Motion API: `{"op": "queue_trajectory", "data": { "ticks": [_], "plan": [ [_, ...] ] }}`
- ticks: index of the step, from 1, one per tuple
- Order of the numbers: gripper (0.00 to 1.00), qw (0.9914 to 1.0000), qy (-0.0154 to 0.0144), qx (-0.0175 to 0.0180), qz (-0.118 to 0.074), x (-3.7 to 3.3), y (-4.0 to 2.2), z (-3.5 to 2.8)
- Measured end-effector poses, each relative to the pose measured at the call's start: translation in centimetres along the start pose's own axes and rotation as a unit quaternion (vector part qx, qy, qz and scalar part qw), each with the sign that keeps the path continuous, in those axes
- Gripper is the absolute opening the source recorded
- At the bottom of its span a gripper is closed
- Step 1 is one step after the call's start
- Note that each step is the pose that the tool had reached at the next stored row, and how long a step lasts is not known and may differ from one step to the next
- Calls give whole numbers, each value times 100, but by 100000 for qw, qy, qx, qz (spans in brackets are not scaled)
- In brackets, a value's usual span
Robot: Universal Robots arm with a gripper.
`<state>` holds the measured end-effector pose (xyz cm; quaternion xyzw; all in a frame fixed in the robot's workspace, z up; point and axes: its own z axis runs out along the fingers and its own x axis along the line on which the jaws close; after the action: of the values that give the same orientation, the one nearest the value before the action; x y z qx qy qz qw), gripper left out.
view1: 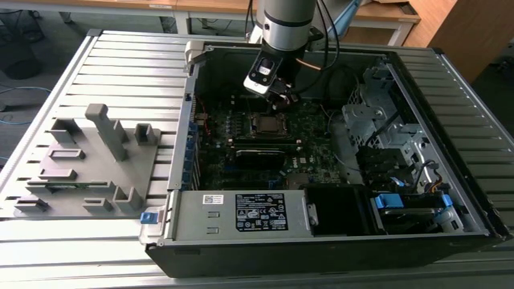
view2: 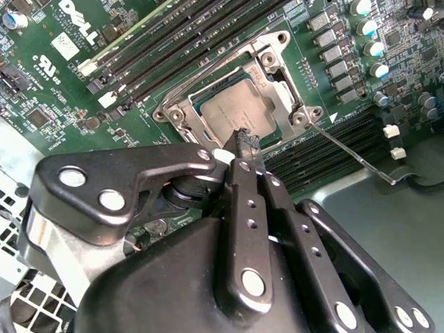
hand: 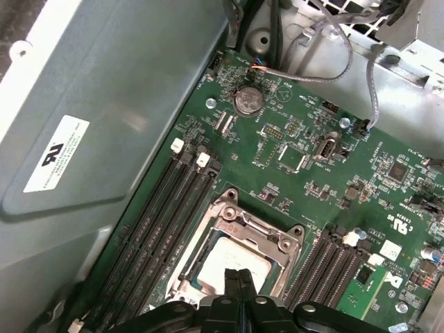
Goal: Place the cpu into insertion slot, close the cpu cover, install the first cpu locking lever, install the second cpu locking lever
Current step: 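Close the cpu cover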
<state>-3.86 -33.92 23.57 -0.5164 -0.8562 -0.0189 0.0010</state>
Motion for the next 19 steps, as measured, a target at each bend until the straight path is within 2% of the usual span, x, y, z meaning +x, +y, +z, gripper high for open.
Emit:
{"op": "queue_trajectory", "data": {
  "ticks": [4,9,16,19],
  "plan": [
    [11,100000,5,2,-113,0,0,0],
    [11,99967,77,53,-2564,0,0,0],
    [11,99961,87,61,-2787,0,0,0],
    [11,99911,131,94,-4226,0,0,1]
  ]
}}
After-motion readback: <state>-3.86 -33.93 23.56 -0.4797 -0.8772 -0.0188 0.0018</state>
